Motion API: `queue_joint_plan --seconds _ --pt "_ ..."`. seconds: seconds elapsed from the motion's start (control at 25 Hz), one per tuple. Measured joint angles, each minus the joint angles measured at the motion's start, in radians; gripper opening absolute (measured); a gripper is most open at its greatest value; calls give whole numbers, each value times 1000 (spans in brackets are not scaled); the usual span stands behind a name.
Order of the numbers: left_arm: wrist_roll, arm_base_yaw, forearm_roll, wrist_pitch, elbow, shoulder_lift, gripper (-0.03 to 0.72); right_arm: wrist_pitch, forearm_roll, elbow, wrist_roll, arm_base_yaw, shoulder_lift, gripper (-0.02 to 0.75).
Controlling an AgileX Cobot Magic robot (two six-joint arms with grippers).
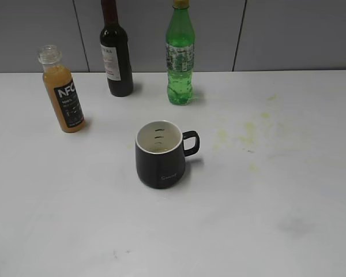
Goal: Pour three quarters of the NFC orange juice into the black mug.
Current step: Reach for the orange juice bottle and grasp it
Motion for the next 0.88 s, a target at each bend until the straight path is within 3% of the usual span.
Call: queue_joint_plan --seconds 0.08,0.16,0.88 --pt "0 0 -1 0 0 0 585 0 0 0 0 0 0 593" --pt "0 0 -1 0 0 0 625 0 0 0 0 0 0 593" --pt "0 0 -5 -62 -23 26 646 0 0 0 0 0 0 593"
